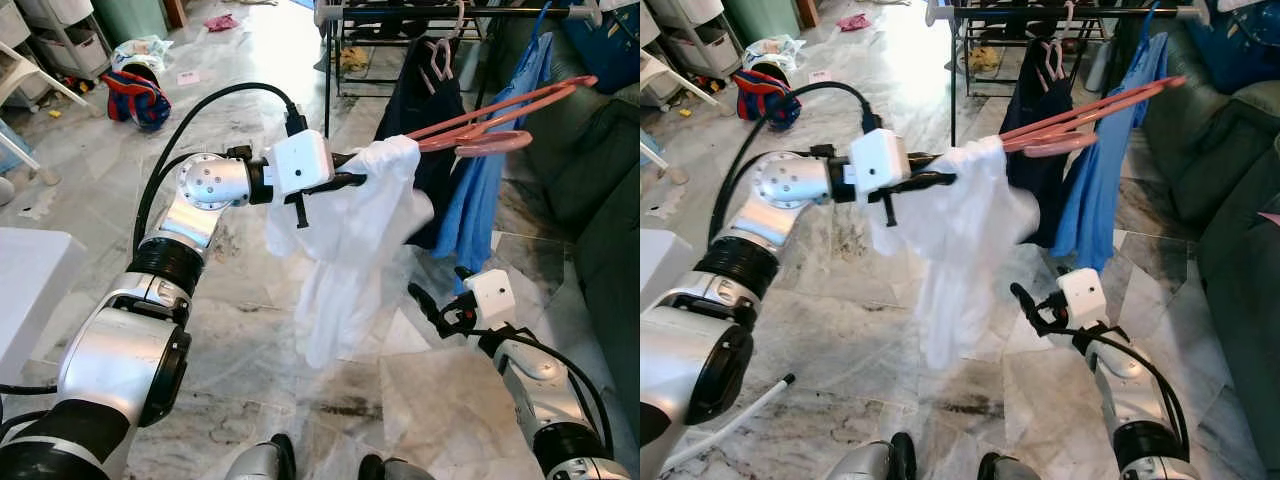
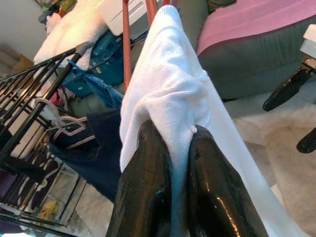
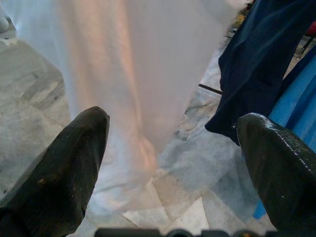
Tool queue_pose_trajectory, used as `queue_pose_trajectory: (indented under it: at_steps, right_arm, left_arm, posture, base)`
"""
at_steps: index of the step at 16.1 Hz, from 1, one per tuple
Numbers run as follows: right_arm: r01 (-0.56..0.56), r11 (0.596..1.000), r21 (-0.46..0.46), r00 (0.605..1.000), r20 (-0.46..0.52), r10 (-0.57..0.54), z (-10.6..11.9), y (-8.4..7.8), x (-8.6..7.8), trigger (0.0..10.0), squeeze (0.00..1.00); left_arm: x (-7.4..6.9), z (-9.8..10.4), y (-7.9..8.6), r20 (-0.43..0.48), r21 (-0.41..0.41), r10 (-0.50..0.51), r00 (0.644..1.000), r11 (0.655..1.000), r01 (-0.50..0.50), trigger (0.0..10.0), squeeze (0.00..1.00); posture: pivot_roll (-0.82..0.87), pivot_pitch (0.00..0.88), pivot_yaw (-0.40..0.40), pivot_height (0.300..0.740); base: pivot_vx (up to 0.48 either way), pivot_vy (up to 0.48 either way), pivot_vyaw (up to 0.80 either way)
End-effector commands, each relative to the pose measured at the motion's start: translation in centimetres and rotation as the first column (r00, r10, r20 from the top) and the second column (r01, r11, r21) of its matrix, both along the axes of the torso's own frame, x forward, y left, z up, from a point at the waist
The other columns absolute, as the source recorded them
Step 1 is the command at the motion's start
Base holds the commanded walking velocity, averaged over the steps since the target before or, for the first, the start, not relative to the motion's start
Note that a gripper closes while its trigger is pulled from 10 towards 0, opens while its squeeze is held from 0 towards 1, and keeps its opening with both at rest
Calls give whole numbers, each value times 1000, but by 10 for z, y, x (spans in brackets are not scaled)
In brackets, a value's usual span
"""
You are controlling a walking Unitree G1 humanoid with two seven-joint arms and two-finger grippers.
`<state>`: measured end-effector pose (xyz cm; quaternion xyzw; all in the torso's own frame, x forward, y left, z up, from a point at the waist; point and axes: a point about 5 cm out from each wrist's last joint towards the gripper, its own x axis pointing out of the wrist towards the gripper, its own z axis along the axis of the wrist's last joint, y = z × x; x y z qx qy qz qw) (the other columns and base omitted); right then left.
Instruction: Hang hanger
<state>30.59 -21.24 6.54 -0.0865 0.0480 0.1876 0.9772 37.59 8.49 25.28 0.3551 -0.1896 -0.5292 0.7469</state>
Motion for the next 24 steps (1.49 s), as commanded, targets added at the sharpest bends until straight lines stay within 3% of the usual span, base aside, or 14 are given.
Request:
queue_pose_trajectory:
  at_steps: [1,5,7,8,9,12,13,16,19,24]
  right_arm:
    - [-12,1000,10,1000,3,12,2,0,-1,10000,0]
    - [-156,984,81,986,63,151,27,4,-1,10000,0]
    - [-126,991,54,990,69,123,33,-9,0,10000,0]
    - [-51,998,38,996,72,48,36,-27,2,10000,0]
    - [-29,999,42,997,78,25,39,-32,2,10000,0]
    - [40,992,117,992,116,-54,52,-45,3,10000,0]
    - [33,989,144,993,104,-48,49,-37,3,10000,0]
    - [9,984,176,998,52,-19,34,-22,1,10000,0]
    - [-21,976,219,1000,5,20,25,-8,4,10000,0]
    - [-5,978,207,998,-52,16,14,-7,3,10000,0]
  left_arm:
    - [-3,13,-3,60,-17,-39,997,999,40,10000,0]
    - [-1,0,7,13,-19,4,1000,1000,-4,10000,0]
    - [-1,-4,10,13,5,11,1000,1000,-11,10000,0]
    - [-1,-6,12,13,20,6,1000,1000,-6,10000,0]
    - [-2,-6,12,10,22,1,1000,1000,-1,10000,0]
    - [-7,-21,11,-20,35,-24,1000,999,24,10000,0]
    - [-13,-36,8,-53,29,-44,998,999,45,10000,0]
    - [-22,-44,0,-76,6,-104,992,994,105,10000,0]
    - [-25,-34,-5,-53,-36,-135,990,991,133,10000,0]
    - [-38,-19,-13,-37,-85,-212,977,974,208,10000,0]
  posture:
    - [-49,196,51,740]
    - [-42,197,54,740]
    - [-45,202,54,740]
    - [-45,203,53,740]
    - [-45,208,54,740]
    - [-45,212,55,740]
    - [-53,226,54,740]
    - [-46,240,45,740]
    - [-40,244,41,740]
    - [-34,246,42,740]
  base:
    - [0,0,0]
    - [0,0,0]
    - [0,0,0]
    - [0,0,0]
    - [0,0,0]
    - [0,0,0]
    - [0,0,0]
    - [0,0,0]
    - [0,0,0]
    - [0,0,0]
